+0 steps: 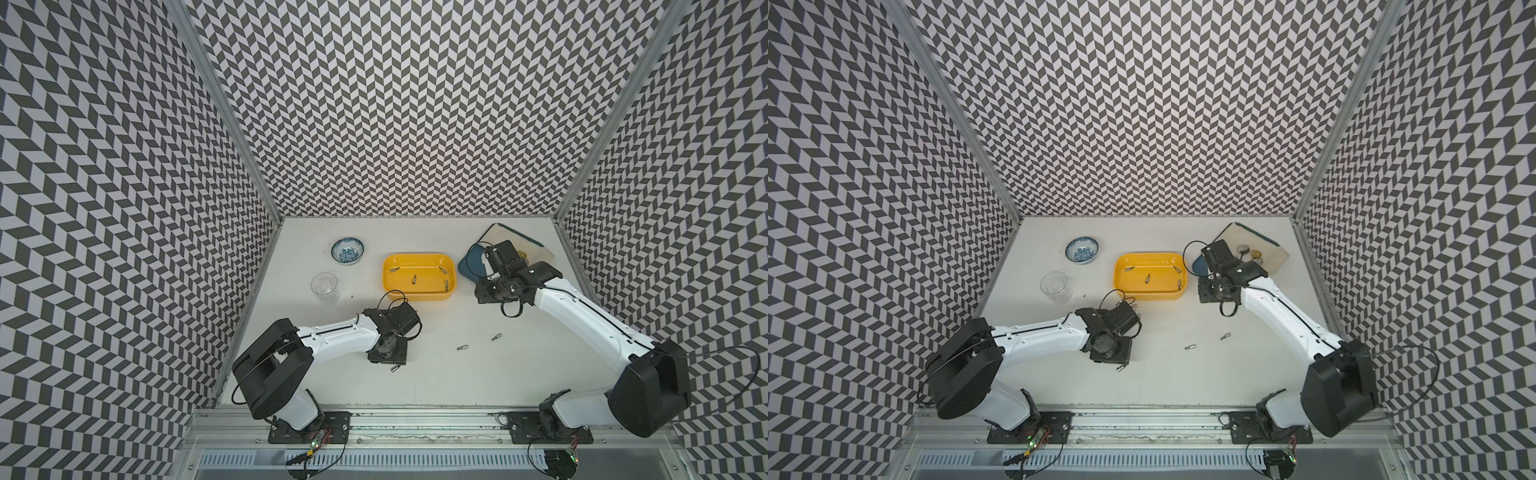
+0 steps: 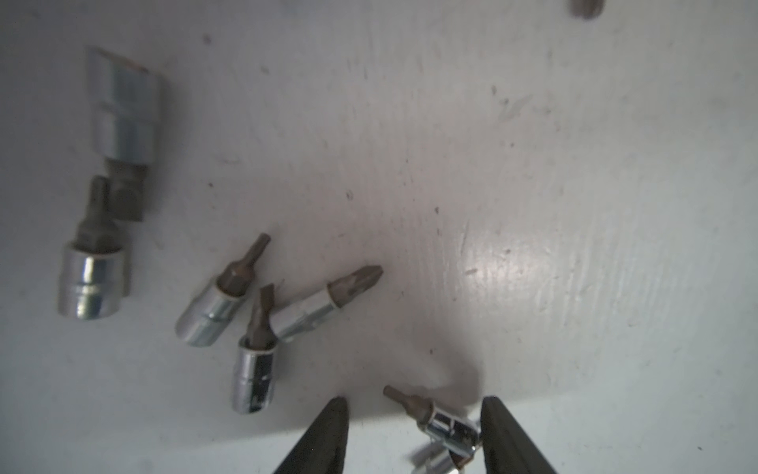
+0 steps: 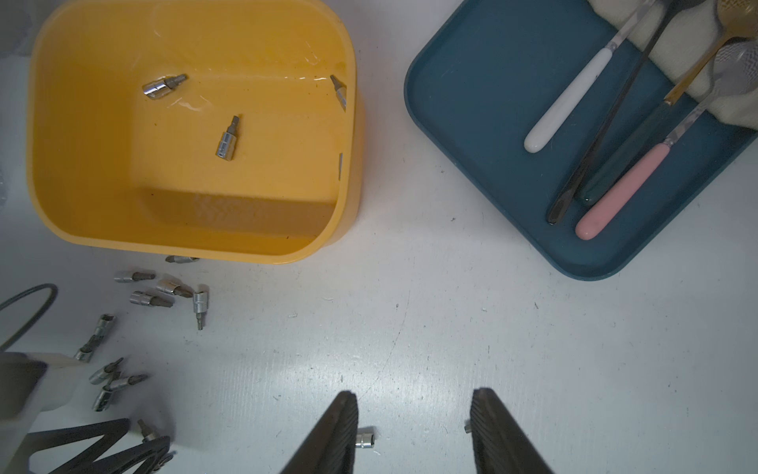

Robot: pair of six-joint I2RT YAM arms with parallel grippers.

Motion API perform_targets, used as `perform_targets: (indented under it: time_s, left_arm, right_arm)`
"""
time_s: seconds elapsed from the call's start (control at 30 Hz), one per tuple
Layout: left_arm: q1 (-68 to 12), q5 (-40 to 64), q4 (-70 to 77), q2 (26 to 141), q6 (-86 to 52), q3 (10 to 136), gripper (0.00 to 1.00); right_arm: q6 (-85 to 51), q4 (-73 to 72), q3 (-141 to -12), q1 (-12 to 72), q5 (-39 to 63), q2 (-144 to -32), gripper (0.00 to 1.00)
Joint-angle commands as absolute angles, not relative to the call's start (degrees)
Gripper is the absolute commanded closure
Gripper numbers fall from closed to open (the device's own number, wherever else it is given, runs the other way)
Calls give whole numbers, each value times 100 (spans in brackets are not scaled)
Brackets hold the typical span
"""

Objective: Put the bit on the desktop into the storage box
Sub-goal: Pick up the screwdriver bit from the center of the board.

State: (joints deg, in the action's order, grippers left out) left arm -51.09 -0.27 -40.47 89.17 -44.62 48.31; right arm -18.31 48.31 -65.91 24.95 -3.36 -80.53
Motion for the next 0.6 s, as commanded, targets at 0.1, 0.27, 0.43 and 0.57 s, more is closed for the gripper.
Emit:
perform_targets:
  time_s: [0.1, 0.27, 0.43, 0.57]
  left_arm:
    - [-5190, 26, -3999, 9000, -4421, 4778, 47]
    - [-5246, 44, -4032, 8967, -4446, 4781, 51]
    - [-5292, 61, -4068, 8908, -4474, 4759, 55]
    - [-5334, 85, -4064, 8888, -4508, 4721, 60]
  right_arm:
    - [-1942, 4649, -6410, 2421, -273, -7849, 50]
    - [-2043, 4599, -6144, 2403, -217, -7780, 50]
    - [-2142, 4562, -5854, 2396, -208, -7680, 50]
    - [-2270, 4594, -5592, 2391, -177, -7558, 49]
